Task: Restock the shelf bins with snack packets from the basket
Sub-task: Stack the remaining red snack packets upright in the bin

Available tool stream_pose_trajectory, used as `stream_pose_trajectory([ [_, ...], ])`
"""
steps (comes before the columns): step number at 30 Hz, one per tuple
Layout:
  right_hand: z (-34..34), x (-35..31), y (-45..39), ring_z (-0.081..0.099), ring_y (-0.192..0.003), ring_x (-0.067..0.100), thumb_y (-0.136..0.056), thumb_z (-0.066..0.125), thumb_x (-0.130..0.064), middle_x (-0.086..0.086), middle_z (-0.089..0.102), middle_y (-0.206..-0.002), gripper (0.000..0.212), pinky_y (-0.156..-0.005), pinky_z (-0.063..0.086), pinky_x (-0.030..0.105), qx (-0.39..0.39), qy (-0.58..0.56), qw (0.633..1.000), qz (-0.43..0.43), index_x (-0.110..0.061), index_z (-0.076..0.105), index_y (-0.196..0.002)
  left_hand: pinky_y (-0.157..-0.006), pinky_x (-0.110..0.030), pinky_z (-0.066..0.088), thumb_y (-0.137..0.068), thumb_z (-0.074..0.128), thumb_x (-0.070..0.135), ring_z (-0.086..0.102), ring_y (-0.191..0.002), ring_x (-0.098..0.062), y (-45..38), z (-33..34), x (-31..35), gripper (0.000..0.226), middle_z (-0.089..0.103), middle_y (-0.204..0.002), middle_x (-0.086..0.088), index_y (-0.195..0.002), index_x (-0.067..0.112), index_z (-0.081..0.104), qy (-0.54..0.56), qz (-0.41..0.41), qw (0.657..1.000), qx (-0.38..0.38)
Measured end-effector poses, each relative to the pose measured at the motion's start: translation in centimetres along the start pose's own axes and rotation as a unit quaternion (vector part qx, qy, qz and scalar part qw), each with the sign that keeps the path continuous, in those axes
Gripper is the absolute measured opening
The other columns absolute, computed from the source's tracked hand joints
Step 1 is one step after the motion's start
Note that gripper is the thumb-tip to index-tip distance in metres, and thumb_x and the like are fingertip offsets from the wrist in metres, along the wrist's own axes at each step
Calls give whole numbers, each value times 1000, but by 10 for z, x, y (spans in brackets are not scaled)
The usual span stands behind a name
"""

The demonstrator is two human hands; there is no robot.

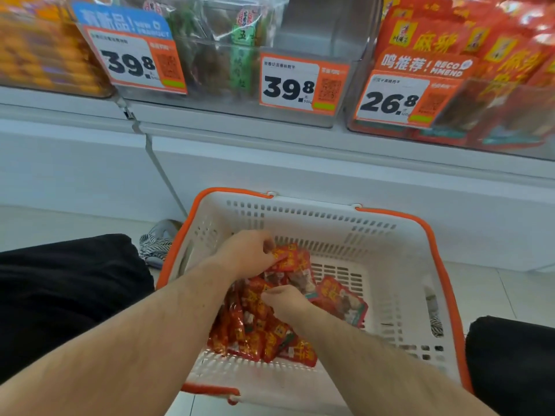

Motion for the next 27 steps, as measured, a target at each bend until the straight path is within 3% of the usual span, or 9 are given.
stream_pose_trajectory([
  [3,-40,-12,17,64,-92,10,-90,68,-34,-3,70,-104,32,-82,53,25,65,89,992,-66,-15,72,-115,-89,-30,52,-89,61,28,59,-98,-13,0,1,8,25,65,-110,8,-114,27,64,-10,11,1000,1],
  [6,-84,-34,39,64,-88,9,-85,69,-17,-3,73,-99,20,-81,54,27,112,223,960,-127,-16,78,-102,-86,-30,52,-86,63,32,59,-94,-11,0,4,19,21,65,-105,9,-106,31,63,-19,22,1000,-9],
  [10,-136,-64,75,61,-78,3,-81,60,1,-6,75,-92,31,-71,46,18,155,304,924,-172,-20,80,-90,-79,-25,50,-78,69,34,59,-93,-10,1,8,45,26,61,-98,13,-102,33,59,16,48,998,-34],
  [14,-181,-86,115,60,-77,6,-80,63,6,-11,65,-80,24,-80,55,28,168,292,920,-200,-13,78,-84,-82,-21,50,-70,73,37,63,-93,-3,4,12,84,43,68,-103,14,-111,28,65,125,79,986,-74],
  [18,-215,-114,168,56,-74,8,-76,69,2,-11,58,-79,25,-60,41,9,210,282,901,-256,-23,64,-75,-74,-22,51,-76,78,28,63,-73,2,16,-1,136,16,70,-82,12,-89,25,70,217,152,961,-79],
  [20,-229,-123,192,54,-72,13,-75,69,2,-9,57,-81,36,-58,43,18,234,248,897,-282,-29,50,-76,-69,-15,48,-80,79,25,64,-71,5,19,-12,158,13,72,-80,12,-89,25,69,260,167,950,-52],
  [23,-243,-130,224,56,-72,16,-79,70,-1,-4,60,-87,39,-63,53,40,248,198,901,-296,-30,48,-90,-74,-25,51,-80,80,19,67,-72,0,22,-27,184,13,73,-76,12,-83,27,70,306,184,934,-14],
  [25,-255,-135,244,58,-75,13,-79,75,-9,-9,59,-85,37,-66,52,33,273,211,884,-314,-28,52,-100,-78,-30,54,-79,81,18,69,-75,-3,24,-41,201,14,74,-78,11,-82,28,70,314,199,928,14],
  [27,-267,-138,260,59,-75,8,-78,79,-16,-15,59,-82,30,-62,49,22,290,228,871,-323,-31,57,-93,-79,-31,55,-80,80,22,70,-77,-4,28,-60,220,13,75,-80,11,-84,29,70,308,215,926,46],
])
Point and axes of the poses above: each hand's wrist, its own y-axis away from the middle knuckle, its own z-axis out of the palm, x = y × z, the point moved 6 cm from there along -y, towards the middle knuckle
